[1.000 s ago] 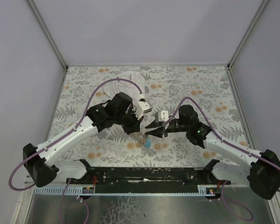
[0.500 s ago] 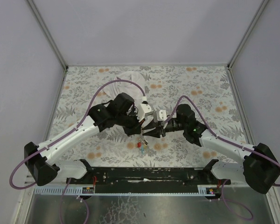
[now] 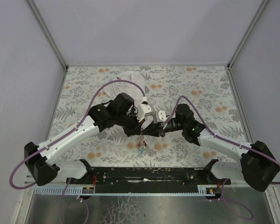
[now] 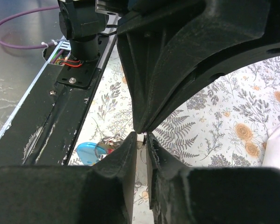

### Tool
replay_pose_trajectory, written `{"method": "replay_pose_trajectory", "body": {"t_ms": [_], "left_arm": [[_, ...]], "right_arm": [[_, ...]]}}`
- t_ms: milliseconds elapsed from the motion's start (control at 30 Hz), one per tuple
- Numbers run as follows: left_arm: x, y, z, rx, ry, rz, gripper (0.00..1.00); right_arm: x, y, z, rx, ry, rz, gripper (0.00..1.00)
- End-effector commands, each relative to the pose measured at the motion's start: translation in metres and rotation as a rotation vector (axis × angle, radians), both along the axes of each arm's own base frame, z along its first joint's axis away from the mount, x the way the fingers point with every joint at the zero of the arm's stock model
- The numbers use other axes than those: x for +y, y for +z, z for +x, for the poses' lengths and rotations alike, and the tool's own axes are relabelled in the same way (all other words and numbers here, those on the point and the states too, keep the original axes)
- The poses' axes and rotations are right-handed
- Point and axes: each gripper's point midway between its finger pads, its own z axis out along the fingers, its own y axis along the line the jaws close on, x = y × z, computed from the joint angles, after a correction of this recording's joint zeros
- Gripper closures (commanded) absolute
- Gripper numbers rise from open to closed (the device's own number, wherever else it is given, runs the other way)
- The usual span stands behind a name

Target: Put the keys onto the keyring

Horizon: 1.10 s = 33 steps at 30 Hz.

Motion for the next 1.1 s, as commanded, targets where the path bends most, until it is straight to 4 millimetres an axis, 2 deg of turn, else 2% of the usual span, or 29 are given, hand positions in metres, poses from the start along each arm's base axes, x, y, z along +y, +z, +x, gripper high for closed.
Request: {"method": "replay_pose_trajectory", "body": {"t_ms": [0, 100, 300, 333, 367, 433, 733, 1067], "left_arm": [[-0.013, 0.018, -0.005, -0.045, -0.073, -0.081, 1.0], [-0.013, 0.02, -0.005, -0.052, -0.073, -0.091, 1.0], [-0.014, 0.026, -0.009, -0.076, -0.078, -0.144, 1.0], [-0.014, 0.027, -0.009, -0.079, -0.08, -0.146, 1.0], [-0.014, 0.027, -0.008, -0.083, -0.082, -0.145, 1.0], [-0.014, 0.026, -0.008, -0.083, -0.083, -0.142, 1.0], [-0.014, 0.024, -0.01, -0.077, -0.095, -0.141, 1.0], [-0.016, 0.018, -0.009, -0.058, -0.104, -0.125, 1.0]], "right_arm": [[0.005, 0.007, 0.005, 0.017, -0.004, 0.005, 0.86], [0.005, 0.006, 0.006, 0.021, -0.01, 0.004, 0.99], [0.005, 0.007, 0.006, 0.041, -0.017, 0.005, 1.0], [0.005, 0.007, 0.005, 0.046, -0.013, 0.004, 0.98], [0.005, 0.007, 0.005, 0.051, -0.01, -0.001, 0.9], [0.005, 0.006, 0.005, 0.057, -0.009, -0.007, 0.82], [0.007, 0.006, 0.007, 0.061, -0.006, -0.003, 0.85], [0.005, 0.016, 0.005, 0.033, -0.015, 0.031, 0.81]]}}
